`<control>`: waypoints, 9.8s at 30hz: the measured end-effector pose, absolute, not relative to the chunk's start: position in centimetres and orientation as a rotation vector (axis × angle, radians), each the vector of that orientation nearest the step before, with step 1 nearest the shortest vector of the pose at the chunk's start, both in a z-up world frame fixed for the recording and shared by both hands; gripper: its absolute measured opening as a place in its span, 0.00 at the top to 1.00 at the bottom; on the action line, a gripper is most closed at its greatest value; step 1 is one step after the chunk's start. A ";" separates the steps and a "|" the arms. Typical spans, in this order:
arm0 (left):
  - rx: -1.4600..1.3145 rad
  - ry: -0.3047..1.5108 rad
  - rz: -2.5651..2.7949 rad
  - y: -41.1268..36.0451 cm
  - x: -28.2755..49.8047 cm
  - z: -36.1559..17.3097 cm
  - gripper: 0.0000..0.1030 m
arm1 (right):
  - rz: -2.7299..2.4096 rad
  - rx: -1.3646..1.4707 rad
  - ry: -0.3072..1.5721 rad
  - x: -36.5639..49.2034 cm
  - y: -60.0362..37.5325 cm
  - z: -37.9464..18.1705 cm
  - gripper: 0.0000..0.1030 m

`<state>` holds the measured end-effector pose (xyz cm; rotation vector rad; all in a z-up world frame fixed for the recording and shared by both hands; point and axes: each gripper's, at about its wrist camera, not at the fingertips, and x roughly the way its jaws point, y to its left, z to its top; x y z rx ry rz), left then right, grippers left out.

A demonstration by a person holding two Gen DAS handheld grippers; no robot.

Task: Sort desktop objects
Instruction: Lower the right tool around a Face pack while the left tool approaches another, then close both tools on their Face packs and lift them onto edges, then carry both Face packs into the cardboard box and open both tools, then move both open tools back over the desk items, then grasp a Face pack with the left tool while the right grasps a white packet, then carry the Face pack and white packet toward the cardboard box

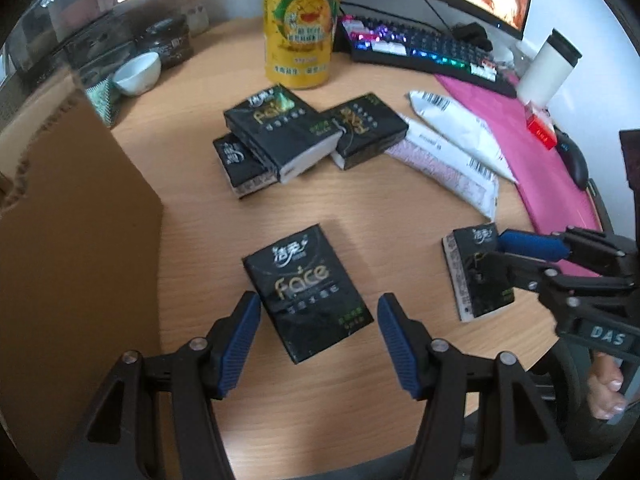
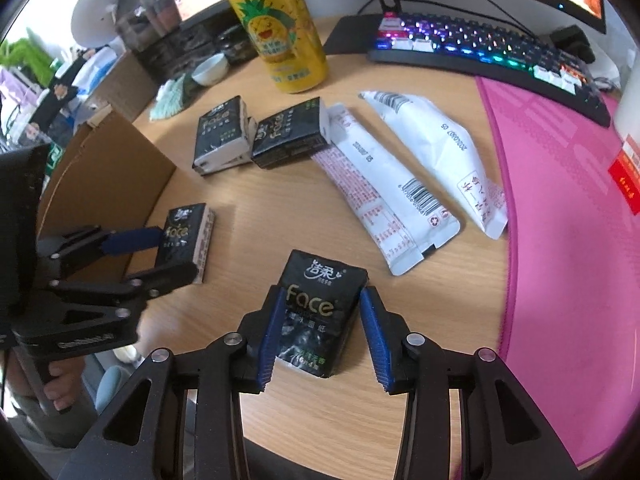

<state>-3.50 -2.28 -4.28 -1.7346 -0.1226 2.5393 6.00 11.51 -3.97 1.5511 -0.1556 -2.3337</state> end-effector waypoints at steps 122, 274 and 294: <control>-1.580 -0.097 2.443 -1.2 -2.6 0.0 0.80 | -2.329 1.465 0.018 6.8 9.0 -1.4 0.83; -1.758 0.022 2.493 1.0 -3.5 -5.7 0.45 | -2.428 1.551 -0.092 3.5 15.9 -5.2 0.60; -1.629 -0.033 2.519 -0.2 -1.9 -1.6 0.50 | -2.405 1.464 -0.101 5.0 15.0 -2.2 0.68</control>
